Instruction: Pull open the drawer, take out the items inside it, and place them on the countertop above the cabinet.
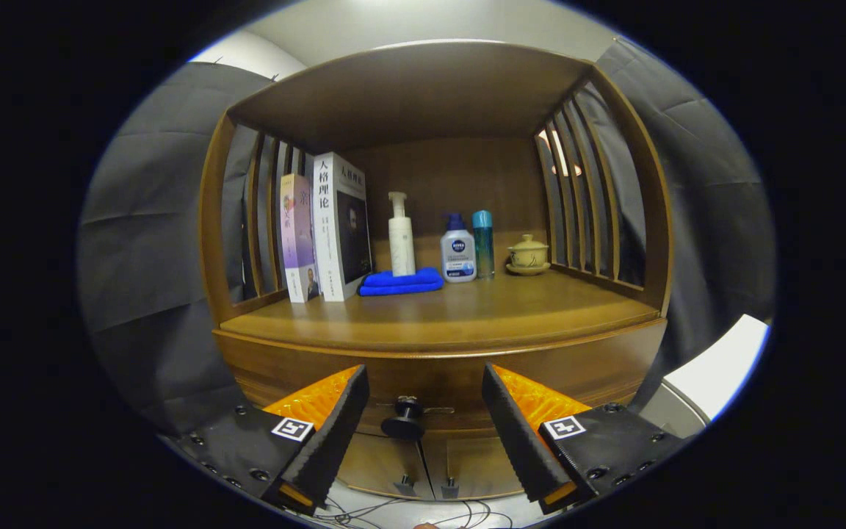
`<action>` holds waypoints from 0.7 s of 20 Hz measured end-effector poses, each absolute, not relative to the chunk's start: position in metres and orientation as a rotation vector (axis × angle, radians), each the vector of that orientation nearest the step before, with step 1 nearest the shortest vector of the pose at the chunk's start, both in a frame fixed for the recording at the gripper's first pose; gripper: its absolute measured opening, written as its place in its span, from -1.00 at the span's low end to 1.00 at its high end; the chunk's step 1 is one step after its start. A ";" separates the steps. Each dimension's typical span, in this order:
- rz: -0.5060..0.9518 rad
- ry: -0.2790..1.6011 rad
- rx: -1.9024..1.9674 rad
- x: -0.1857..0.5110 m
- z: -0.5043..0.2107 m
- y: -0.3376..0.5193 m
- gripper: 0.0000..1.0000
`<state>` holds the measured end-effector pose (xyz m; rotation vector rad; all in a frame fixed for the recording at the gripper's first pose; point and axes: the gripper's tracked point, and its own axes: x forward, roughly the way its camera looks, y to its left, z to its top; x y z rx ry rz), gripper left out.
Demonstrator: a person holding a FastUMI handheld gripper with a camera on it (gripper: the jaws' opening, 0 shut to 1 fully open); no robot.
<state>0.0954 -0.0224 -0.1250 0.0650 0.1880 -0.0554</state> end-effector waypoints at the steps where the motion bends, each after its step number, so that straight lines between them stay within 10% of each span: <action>1: -0.054 0.200 0.061 0.099 -0.131 -0.021 0.96; 14: -0.112 0.263 0.013 0.126 -0.187 -0.010 0.78</action>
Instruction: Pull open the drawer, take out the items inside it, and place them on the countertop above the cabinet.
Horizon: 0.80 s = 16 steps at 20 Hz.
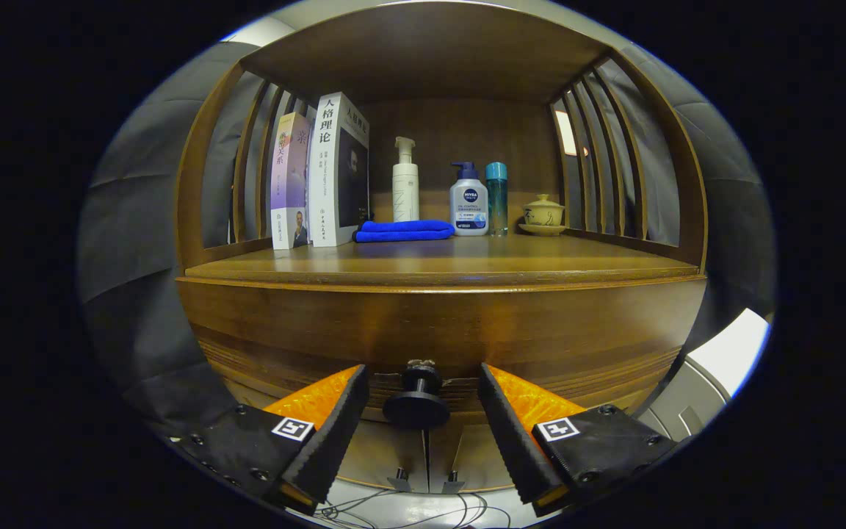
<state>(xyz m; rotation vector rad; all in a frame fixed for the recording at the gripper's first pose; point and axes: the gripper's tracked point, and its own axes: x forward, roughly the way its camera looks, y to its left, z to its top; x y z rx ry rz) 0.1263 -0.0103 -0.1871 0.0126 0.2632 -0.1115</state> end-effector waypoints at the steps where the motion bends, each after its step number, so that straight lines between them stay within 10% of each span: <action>1: -0.115 0.263 0.010 0.126 -0.188 -0.009 0.65; 16: -0.072 0.330 0.077 0.126 -0.208 -0.004 -0.51</action>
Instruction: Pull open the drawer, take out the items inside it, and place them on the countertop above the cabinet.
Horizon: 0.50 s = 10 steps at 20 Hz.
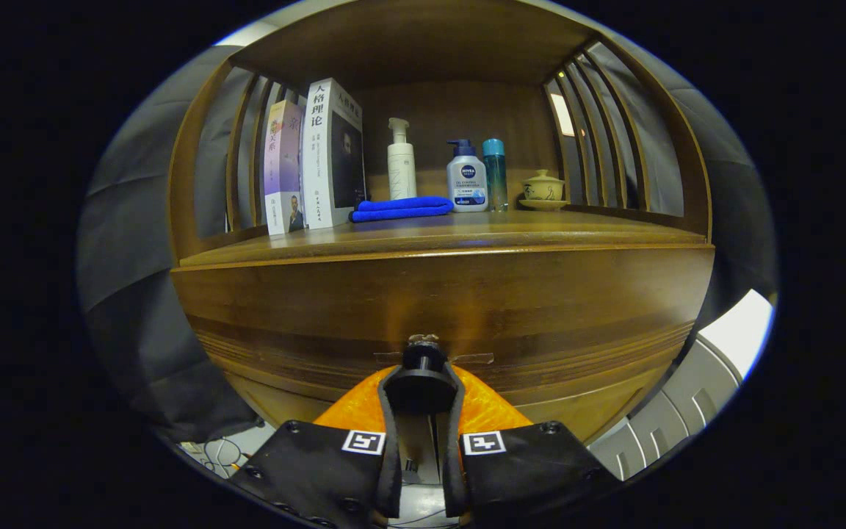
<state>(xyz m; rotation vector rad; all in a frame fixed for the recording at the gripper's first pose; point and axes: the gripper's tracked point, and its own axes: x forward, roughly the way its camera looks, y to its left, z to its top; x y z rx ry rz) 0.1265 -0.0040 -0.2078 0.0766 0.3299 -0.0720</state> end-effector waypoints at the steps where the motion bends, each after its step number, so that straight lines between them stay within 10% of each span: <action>1: -0.068 0.326 0.073 0.126 -0.206 -0.004 -0.51; 10: -0.093 0.331 0.094 0.110 -0.207 -0.004 -0.51</action>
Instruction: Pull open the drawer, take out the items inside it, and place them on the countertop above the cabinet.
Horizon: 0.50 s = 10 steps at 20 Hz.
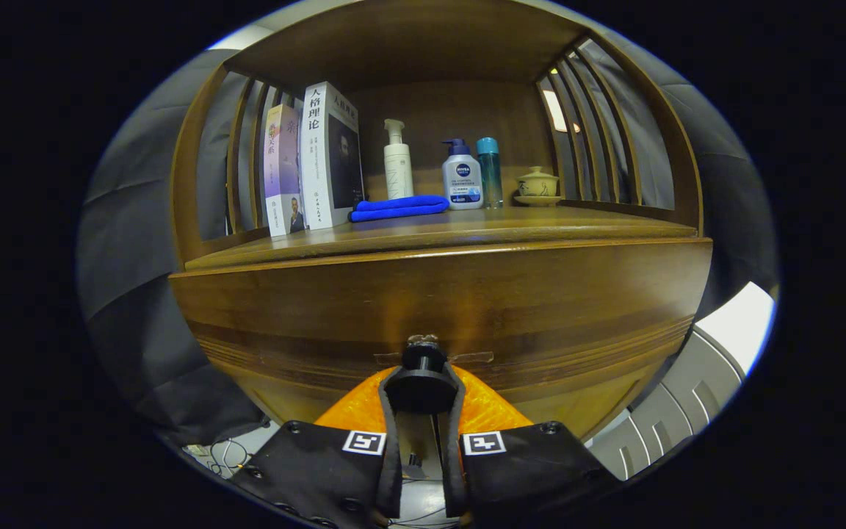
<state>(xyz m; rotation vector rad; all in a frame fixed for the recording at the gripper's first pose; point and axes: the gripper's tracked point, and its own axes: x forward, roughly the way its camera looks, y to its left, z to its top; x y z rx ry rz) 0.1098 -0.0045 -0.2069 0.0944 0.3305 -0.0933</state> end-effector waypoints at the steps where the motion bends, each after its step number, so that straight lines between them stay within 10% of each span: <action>1: -0.096 0.328 0.093 0.106 -0.207 -0.004 -0.51; 10: -0.081 0.312 0.071 0.060 -0.206 0.002 -0.51</action>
